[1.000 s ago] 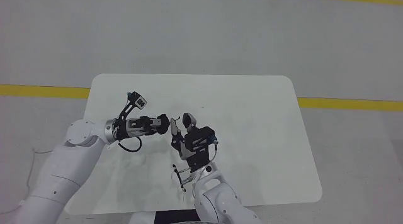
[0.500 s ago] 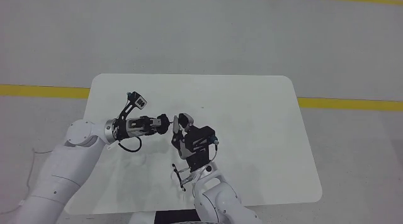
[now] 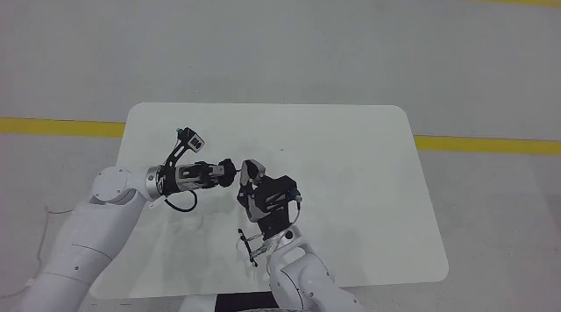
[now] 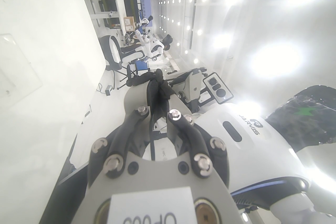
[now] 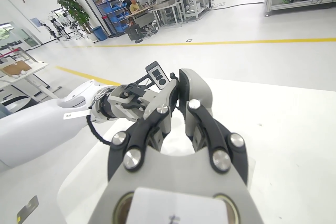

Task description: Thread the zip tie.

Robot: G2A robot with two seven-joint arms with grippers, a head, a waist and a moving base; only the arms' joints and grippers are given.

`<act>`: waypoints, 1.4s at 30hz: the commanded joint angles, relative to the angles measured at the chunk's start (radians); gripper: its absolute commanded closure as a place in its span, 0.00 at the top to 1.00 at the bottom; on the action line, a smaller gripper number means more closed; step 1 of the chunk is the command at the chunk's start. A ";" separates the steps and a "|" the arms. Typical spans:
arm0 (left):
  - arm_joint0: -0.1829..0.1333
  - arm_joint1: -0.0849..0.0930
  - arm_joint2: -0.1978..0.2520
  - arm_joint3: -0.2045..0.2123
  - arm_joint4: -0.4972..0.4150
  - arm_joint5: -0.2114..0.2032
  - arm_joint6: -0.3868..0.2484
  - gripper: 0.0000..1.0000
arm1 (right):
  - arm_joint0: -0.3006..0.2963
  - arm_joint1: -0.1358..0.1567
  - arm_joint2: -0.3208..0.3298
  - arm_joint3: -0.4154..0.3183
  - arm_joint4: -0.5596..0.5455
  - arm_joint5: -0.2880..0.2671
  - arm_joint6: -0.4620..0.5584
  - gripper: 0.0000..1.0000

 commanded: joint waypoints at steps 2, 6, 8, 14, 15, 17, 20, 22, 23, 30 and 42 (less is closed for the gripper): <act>0.000 0.000 0.000 0.000 0.000 0.000 0.000 0.00 | 0.004 -0.001 -0.004 0.005 0.001 0.002 0.001 0.00; 0.000 0.000 0.000 0.000 0.000 0.000 0.000 0.00 | 0.012 -0.002 -0.011 0.014 0.002 0.007 0.006 0.00; 0.000 0.000 0.000 0.000 0.000 0.000 0.000 0.00 | 0.016 -0.002 -0.015 0.019 0.003 0.008 0.009 0.00; 0.000 0.000 0.000 0.000 0.000 0.000 0.000 0.00 | 0.027 -0.002 -0.026 0.030 0.011 0.016 0.014 0.00; 0.000 0.000 0.000 0.000 0.000 0.000 0.000 0.00 | 0.029 -0.002 -0.028 0.031 0.014 0.017 0.015 0.00; 0.000 0.000 0.000 0.000 0.000 0.000 0.000 0.00 | 0.031 -0.002 -0.030 0.032 0.017 0.019 0.015 0.00; 0.000 0.000 0.000 0.000 0.000 0.000 0.000 0.00 | 0.034 -0.001 -0.033 0.037 0.018 0.023 0.020 0.00; 0.000 0.000 0.000 0.000 0.000 0.000 0.000 0.00 | 0.035 -0.001 -0.034 0.041 0.018 0.027 0.025 0.00; 0.000 0.000 0.000 0.000 0.000 0.000 0.000 0.00 | 0.035 -0.001 -0.035 0.042 0.018 0.029 0.026 0.00; 0.000 0.000 0.000 0.000 0.000 0.000 0.000 0.00 | 0.039 -0.003 -0.038 0.051 0.017 0.040 0.035 0.00; 0.000 0.000 0.000 0.000 0.000 0.000 0.000 0.00 | 0.040 -0.005 -0.038 0.060 0.009 0.050 0.048 0.05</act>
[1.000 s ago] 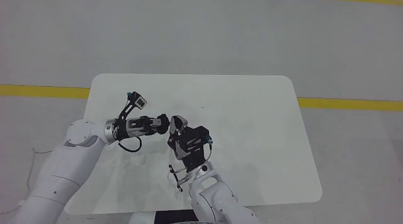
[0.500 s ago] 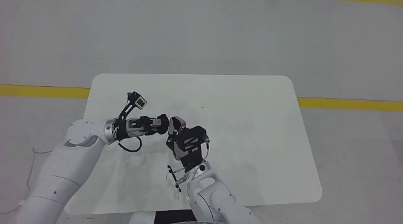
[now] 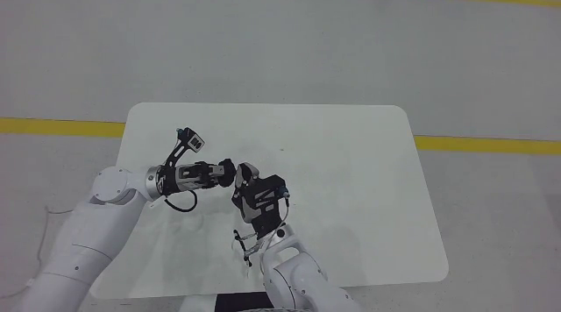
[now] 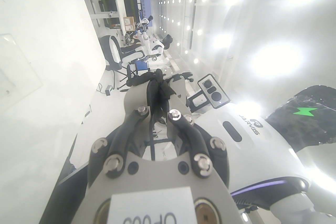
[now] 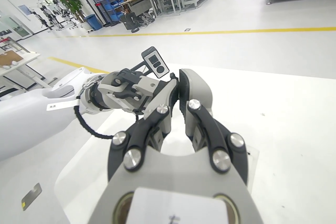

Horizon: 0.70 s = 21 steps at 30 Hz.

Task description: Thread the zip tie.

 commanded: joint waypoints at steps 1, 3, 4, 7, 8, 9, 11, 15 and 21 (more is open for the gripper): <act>0.000 0.000 0.000 0.000 0.000 0.000 0.000 0.00 | -0.001 0.000 0.001 0.000 0.000 -0.001 0.003 0.24; 0.000 0.000 0.000 0.000 0.000 0.000 0.000 0.00 | -0.003 0.000 0.002 -0.002 0.005 0.003 0.002 1.00; 0.000 0.000 0.000 0.000 0.000 0.000 0.000 0.00 | -0.007 0.000 0.005 -0.005 0.009 0.005 0.001 1.00; 0.000 0.000 0.000 0.000 0.000 0.000 0.000 0.00 | -0.018 0.001 0.017 -0.016 0.018 0.006 0.001 1.00; 0.000 0.000 0.000 0.000 0.000 0.000 0.000 0.00 | -0.027 0.003 0.025 -0.025 0.028 0.002 0.001 1.00; 0.000 0.000 0.000 0.000 0.000 0.000 0.000 0.00 | -0.034 0.004 0.034 -0.032 0.037 -0.002 0.000 1.00; 0.000 0.000 0.000 0.000 0.000 0.000 0.000 0.00 | -0.055 0.010 0.060 -0.046 0.052 -0.012 -0.006 1.00; 0.000 0.000 0.000 0.000 0.000 0.000 0.000 0.00 | -0.104 0.021 0.106 -0.084 0.095 -0.054 -0.017 1.00; 0.000 0.000 0.000 0.000 0.000 0.000 0.000 0.00 | -0.147 0.034 0.147 -0.130 0.193 -0.167 0.002 1.00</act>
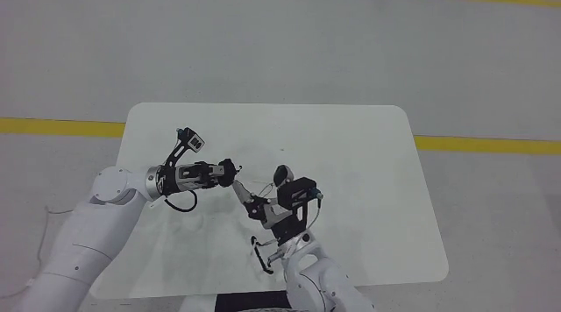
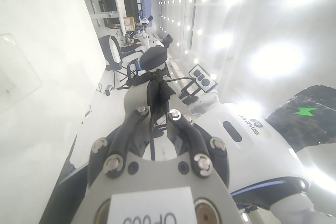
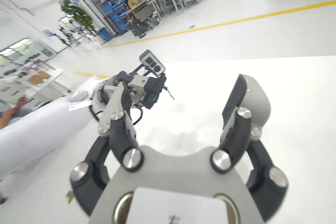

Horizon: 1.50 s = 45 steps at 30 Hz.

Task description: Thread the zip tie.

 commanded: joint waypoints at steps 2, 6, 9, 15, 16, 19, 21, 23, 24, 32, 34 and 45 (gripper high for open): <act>0.000 0.000 0.000 0.000 0.000 0.000 0.000 0.00 | 0.001 0.000 -0.001 0.001 -0.005 0.014 -0.001 1.00; 0.000 0.000 0.000 0.000 0.000 0.000 0.000 0.00 | 0.001 0.000 -0.001 0.001 -0.005 0.014 -0.001 1.00; 0.000 0.000 0.000 0.000 0.000 0.000 0.000 0.00 | 0.001 0.000 -0.001 0.001 -0.005 0.014 -0.001 1.00; 0.024 0.003 -0.004 -0.048 -0.058 0.000 -0.031 0.00 | 0.000 -0.001 0.017 -0.001 0.130 -0.032 0.001 1.00; 0.032 0.004 -0.011 -0.053 -0.098 0.000 -0.061 0.00 | -0.003 0.000 0.023 0.000 0.173 -0.053 0.004 1.00; 0.054 0.012 -0.010 -0.072 -0.199 0.000 -0.076 0.00 | -0.011 0.004 0.057 0.006 0.315 -0.130 0.029 1.00; 0.065 0.021 -0.005 -0.074 -0.250 0.000 -0.076 0.00 | -0.014 0.008 0.086 0.013 0.415 -0.186 0.055 1.00; 0.072 0.028 0.009 -0.087 -0.300 0.000 -0.076 0.00 | -0.019 0.012 0.105 0.018 0.500 -0.227 0.088 1.00; 0.075 0.035 0.020 -0.094 -0.323 0.000 -0.076 0.00 | -0.019 0.014 0.118 0.023 0.566 -0.256 0.113 1.00; 0.049 0.069 0.081 -0.045 -0.396 0.000 -0.076 0.00 | 0.002 0.026 0.177 0.066 0.816 -0.340 0.244 1.00; 0.046 0.070 0.081 -0.042 -0.390 0.000 -0.076 0.00 | 0.002 0.026 0.177 0.066 0.816 -0.340 0.244 1.00; 0.045 0.065 0.085 -0.020 -0.441 0.016 -0.076 0.00 | 0.026 0.023 0.172 0.104 1.106 -0.342 0.318 1.00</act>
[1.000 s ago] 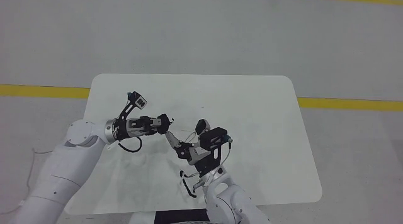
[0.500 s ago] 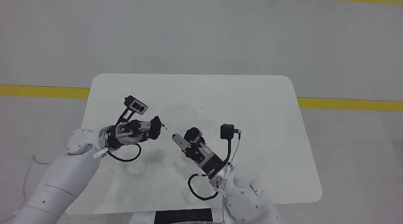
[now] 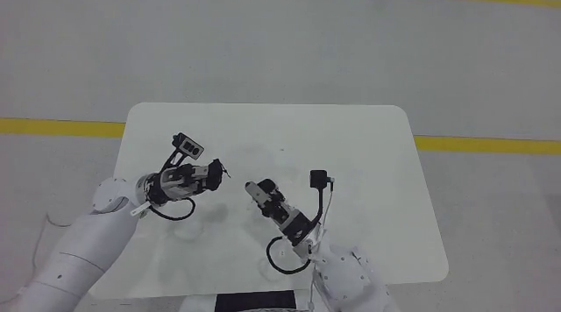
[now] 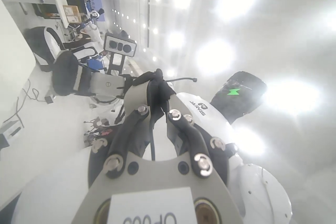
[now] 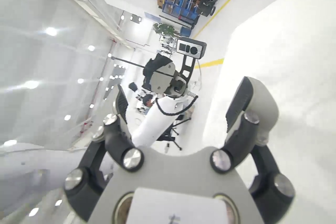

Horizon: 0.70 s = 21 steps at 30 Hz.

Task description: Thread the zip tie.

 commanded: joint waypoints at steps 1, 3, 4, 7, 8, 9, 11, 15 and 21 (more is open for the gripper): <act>-0.001 -0.004 0.010 0.014 -0.049 0.008 -0.004 0.00 | 0.009 0.001 0.006 0.011 0.145 -0.007 0.056 1.00; -0.003 -0.004 0.020 0.028 -0.084 0.008 -0.004 0.00 | 0.019 0.005 0.019 0.023 0.241 -0.004 0.111 1.00; -0.004 -0.005 0.027 0.029 -0.097 0.007 -0.004 0.00 | 0.022 0.006 0.023 0.028 0.276 0.001 0.132 1.00; -0.008 -0.005 0.048 0.032 -0.143 0.000 -0.004 0.00 | 0.039 0.009 0.031 0.048 0.381 0.028 0.192 1.00; -0.010 -0.004 0.055 0.032 -0.152 -0.005 -0.004 0.00 | 0.044 0.009 0.030 0.055 0.406 0.035 0.205 1.00; -0.011 -0.004 0.062 0.032 -0.163 -0.010 -0.004 0.00 | 0.050 0.010 0.028 0.063 0.434 0.043 0.218 1.00; -0.018 -0.004 0.076 0.035 -0.182 -0.014 -0.004 0.00 | 0.069 0.010 0.024 0.082 0.476 0.062 0.238 1.00; -0.034 -0.004 0.096 0.037 -0.192 -0.014 -0.004 0.00 | 0.100 0.007 0.008 0.114 0.570 0.093 0.263 1.00; -0.034 -0.004 0.096 0.037 -0.192 -0.014 -0.004 0.00 | 0.152 0.002 -0.023 0.156 0.683 0.120 0.291 0.47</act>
